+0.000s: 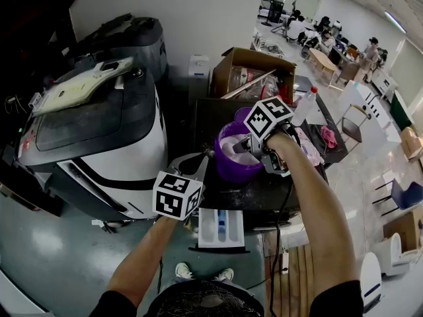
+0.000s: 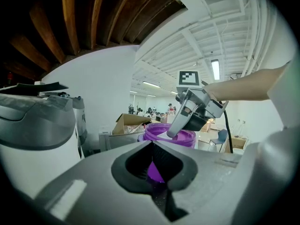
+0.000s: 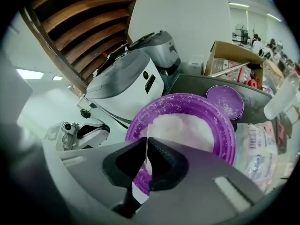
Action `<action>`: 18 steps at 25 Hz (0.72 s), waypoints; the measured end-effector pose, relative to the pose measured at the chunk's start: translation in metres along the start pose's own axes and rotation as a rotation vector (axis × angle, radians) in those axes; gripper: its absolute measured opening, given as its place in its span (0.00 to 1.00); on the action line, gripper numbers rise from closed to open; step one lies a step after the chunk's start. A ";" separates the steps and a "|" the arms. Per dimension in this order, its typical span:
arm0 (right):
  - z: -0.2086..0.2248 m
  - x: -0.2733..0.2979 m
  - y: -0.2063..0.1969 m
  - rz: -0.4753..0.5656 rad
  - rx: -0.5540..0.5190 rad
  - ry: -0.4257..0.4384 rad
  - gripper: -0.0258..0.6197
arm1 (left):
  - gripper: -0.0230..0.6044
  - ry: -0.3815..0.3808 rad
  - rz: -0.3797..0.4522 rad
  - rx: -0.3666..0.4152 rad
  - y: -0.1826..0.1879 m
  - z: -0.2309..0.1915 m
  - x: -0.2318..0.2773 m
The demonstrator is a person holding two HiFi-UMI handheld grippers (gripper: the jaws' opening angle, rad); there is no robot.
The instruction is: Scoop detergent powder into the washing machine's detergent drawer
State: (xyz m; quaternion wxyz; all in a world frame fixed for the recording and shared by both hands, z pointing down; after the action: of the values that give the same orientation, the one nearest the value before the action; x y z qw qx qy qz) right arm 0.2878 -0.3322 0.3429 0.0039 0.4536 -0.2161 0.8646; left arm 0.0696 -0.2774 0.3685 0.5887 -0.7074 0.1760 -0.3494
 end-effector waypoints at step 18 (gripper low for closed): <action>0.016 -0.030 -0.027 0.351 0.189 0.137 0.10 | 0.04 -0.061 0.004 0.014 0.007 0.021 0.015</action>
State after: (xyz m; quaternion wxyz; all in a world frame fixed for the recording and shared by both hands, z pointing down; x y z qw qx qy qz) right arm 0.3232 -0.3080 0.3377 -0.1746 0.3474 -0.2092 0.8973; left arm 0.0959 -0.2740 0.3652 0.5994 -0.7132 0.1571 -0.3277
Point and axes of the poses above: the fingertips, and each gripper's own axes: x forward along the fingers, z to its right, y out of its top, the point moved 10 cm from there along -x, backward along the fingers, and after that the axes turned 7 degrees about y, right-handed, at the moved point
